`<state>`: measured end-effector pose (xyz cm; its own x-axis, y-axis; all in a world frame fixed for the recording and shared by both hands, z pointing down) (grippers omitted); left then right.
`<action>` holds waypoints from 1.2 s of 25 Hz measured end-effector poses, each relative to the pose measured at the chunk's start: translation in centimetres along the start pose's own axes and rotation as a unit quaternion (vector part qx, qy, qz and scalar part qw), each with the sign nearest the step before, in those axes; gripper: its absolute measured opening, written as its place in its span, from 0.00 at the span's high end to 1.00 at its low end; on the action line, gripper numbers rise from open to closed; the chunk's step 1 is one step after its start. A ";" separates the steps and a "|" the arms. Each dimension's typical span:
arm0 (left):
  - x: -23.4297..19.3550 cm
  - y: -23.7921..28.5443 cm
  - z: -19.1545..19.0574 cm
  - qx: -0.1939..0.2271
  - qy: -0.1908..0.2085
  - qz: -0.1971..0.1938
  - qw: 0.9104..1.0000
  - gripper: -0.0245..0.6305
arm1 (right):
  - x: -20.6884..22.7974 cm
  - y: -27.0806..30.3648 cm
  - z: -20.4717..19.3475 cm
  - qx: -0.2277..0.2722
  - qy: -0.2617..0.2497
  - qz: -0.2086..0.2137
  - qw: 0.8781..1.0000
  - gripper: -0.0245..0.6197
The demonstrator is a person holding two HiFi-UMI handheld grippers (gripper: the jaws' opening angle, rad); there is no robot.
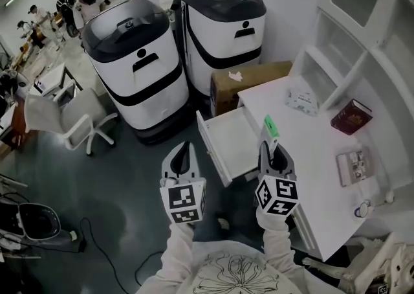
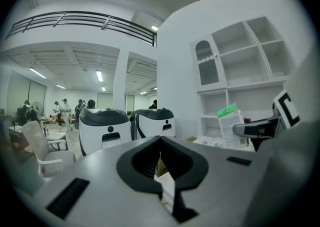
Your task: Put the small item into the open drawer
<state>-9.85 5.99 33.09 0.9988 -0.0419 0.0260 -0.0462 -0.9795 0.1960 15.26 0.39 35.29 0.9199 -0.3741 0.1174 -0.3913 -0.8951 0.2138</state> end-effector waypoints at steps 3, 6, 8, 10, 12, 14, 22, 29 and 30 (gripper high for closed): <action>-0.4 1.7 -0.2 -0.010 -0.002 0.004 1.000 0.96 | 0.2 1.7 0.1 -0.006 0.001 0.004 1.000 0.82; -0.8 3.7 -0.5 -0.016 -0.004 0.002 1.000 0.95 | 0.3 3.6 0.1 -0.009 -0.002 0.004 1.000 0.82; -1.0 5.3 -0.2 -0.012 -0.004 -0.004 1.000 0.95 | 0.6 5.0 0.3 -0.010 -0.001 0.001 1.000 0.82; -1.3 6.9 0.0 -0.017 -0.003 -0.007 1.000 0.95 | 0.8 6.5 0.5 -0.012 -0.001 -0.001 1.000 0.82; -1.6 8.7 0.2 -0.023 -0.002 -0.009 1.000 0.95 | 0.9 8.1 0.9 -0.014 -0.002 -0.003 1.000 0.82; -1.9 10.6 0.8 -0.017 0.001 -0.017 1.000 0.95 | 1.0 9.8 1.2 -0.016 -0.003 -0.004 1.000 0.82; -2.2 16.9 0.8 -0.034 0.007 -0.049 0.998 0.95 | 1.9 15.0 0.9 -0.040 0.005 -0.020 0.999 0.82; -2.4 20.8 -0.9 -0.060 0.007 -0.073 0.995 0.95 | 2.5 18.3 -0.8 -0.067 0.011 -0.032 0.997 0.82; -2.3 21.2 -1.2 -0.064 0.007 -0.075 0.995 0.95 | 2.6 18.6 -1.2 -0.072 0.012 -0.034 0.997 0.82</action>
<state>-13.19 -14.47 38.32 0.9943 0.1069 0.0008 0.1009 -0.9412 0.3225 10.33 -16.96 40.73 0.9443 -0.3059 0.1211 -0.3290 -0.8737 0.3585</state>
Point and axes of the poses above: the fingertips, and each gripper's own axes: y forward along the fingers, x to its right, z out of its top, the point moved 10 cm from there along -y, backward along the fingers, and after that the axes turned 3 degrees about z, right-handed, at the moved point
